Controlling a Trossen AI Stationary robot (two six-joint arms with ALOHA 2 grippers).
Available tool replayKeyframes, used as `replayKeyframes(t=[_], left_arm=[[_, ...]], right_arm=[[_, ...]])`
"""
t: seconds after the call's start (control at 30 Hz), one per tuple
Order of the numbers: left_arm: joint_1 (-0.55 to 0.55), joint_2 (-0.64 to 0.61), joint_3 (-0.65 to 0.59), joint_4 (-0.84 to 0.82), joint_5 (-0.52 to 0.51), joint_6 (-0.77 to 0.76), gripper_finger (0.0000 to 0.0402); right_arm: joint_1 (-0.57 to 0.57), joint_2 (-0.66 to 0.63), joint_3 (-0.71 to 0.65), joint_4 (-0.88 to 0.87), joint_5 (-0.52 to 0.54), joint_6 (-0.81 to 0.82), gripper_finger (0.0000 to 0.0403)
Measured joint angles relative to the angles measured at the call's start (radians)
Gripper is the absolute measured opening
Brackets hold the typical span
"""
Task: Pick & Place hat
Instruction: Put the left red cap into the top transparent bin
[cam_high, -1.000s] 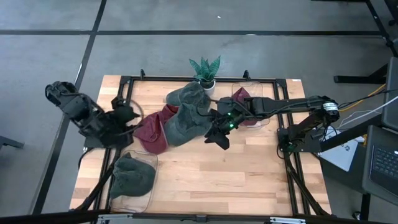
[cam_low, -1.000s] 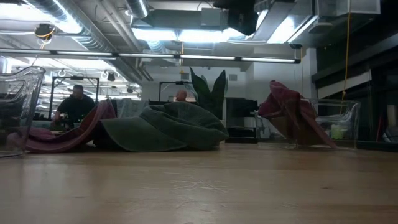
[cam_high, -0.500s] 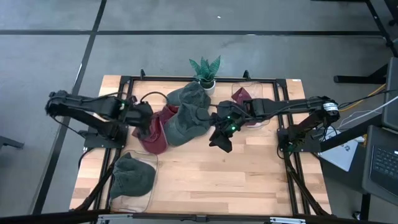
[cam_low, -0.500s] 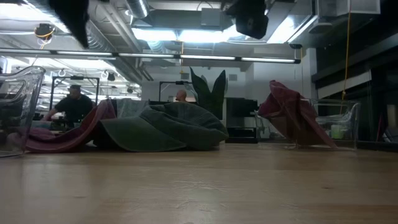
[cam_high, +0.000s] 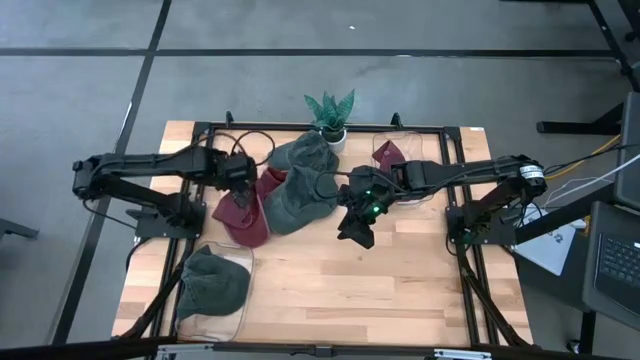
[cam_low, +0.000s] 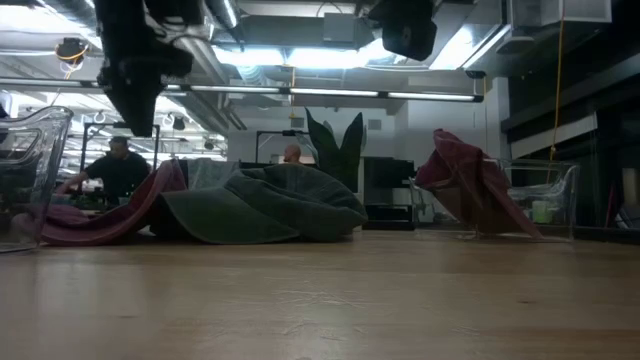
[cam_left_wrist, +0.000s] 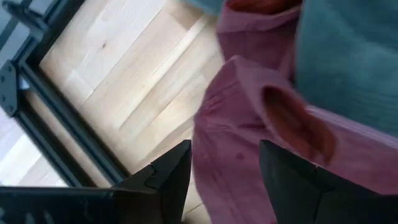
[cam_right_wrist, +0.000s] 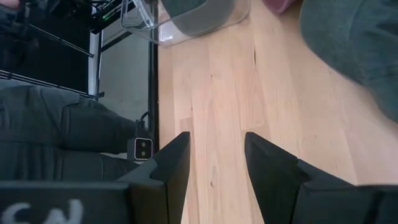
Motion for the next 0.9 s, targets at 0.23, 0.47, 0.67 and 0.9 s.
replayKeyframes(t=[0.23, 0.47, 0.67, 0.9], left_arm=[[0.109, 0.098, -0.041, 0.053, 0.043, 0.153, 0.0182], [0.188, 0.157, -0.101, 0.084, 0.024, 0.280, 0.0182], [0.234, 0.158, -0.169, 0.194, 0.146, 0.365, 0.0189], [0.297, 0.164, -0.244, 0.303, 0.247, 0.362, 0.0238]], right_arm=[[0.000, 0.000, 0.000, 0.000, 0.000, 0.002, 0.0153], [0.000, 0.000, 0.000, -0.001, 0.000, 0.021, 0.0153], [0.000, 0.000, 0.000, -0.004, 0.000, 0.025, 0.0153], [-0.001, 0.000, 0.000, -0.004, 0.000, 0.025, 0.0153]])
